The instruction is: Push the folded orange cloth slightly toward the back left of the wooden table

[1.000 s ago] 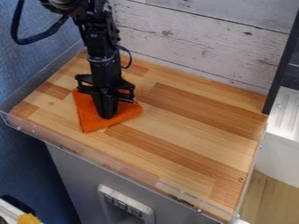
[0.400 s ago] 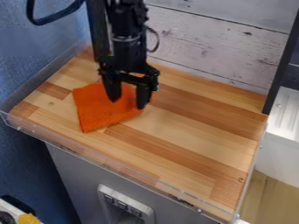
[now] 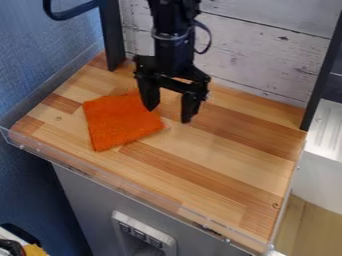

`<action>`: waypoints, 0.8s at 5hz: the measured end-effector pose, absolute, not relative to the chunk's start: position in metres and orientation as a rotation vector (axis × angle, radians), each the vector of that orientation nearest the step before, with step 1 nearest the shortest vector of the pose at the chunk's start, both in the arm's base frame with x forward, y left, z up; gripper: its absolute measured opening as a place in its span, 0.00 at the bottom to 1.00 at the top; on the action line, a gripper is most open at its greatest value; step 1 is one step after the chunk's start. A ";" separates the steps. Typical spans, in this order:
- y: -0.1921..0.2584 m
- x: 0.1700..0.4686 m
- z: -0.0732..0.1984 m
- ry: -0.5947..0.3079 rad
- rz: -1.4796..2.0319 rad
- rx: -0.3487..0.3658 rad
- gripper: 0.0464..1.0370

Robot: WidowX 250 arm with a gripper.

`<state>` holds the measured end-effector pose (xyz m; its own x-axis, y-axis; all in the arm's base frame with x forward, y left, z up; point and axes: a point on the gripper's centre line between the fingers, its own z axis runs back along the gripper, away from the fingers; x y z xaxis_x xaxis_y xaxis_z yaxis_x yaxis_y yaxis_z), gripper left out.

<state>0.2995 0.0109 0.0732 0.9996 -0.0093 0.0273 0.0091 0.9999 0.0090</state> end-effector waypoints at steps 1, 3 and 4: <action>-0.005 0.297 0.075 -0.012 -0.010 0.009 0.95; -0.026 0.306 0.093 -0.021 -0.007 0.009 0.96; -0.030 0.306 0.098 -0.015 -0.002 0.010 0.96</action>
<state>0.3063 -0.0303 0.0978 0.9999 -0.0019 0.0149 0.0017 1.0000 0.0098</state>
